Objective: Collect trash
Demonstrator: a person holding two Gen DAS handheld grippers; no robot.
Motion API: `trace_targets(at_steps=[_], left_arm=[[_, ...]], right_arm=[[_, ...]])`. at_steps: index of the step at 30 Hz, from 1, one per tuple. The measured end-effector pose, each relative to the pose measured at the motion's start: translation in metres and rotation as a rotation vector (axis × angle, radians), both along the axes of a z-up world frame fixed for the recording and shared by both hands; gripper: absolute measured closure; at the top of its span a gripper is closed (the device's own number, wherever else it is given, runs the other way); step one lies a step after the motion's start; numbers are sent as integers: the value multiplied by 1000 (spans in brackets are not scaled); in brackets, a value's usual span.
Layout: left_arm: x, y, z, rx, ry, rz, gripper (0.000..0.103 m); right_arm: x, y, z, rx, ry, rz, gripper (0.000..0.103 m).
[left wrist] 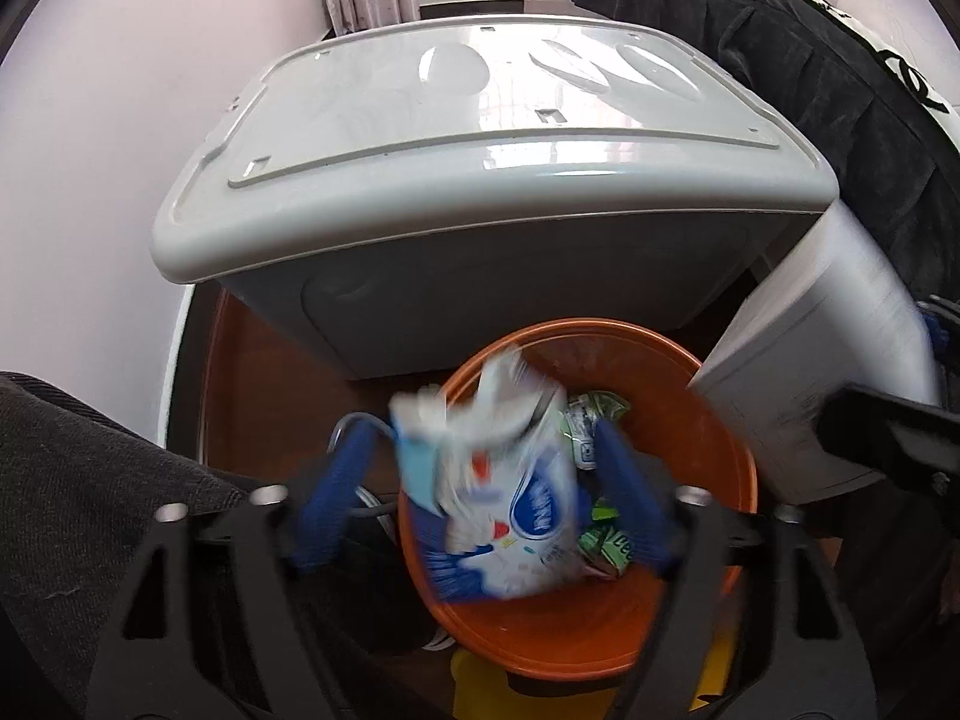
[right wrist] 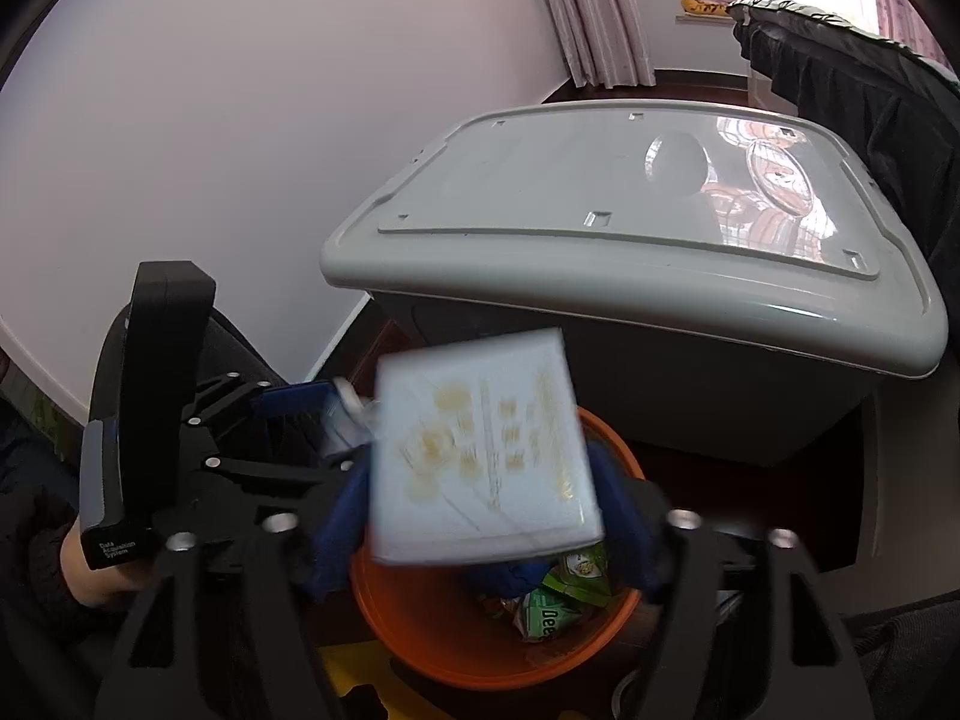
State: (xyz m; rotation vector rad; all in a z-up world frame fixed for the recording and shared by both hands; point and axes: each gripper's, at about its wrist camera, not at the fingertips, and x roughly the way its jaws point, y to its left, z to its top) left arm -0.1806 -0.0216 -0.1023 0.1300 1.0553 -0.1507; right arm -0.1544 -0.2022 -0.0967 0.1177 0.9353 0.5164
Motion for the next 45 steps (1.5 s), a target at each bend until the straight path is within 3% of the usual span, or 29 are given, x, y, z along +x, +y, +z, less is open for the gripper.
trace_targets(at_steps=[45], left_arm=[[-4,-2,0,16,3,-1,20]], right_arm=[[-4,-3,6,16,-16,-15,25]])
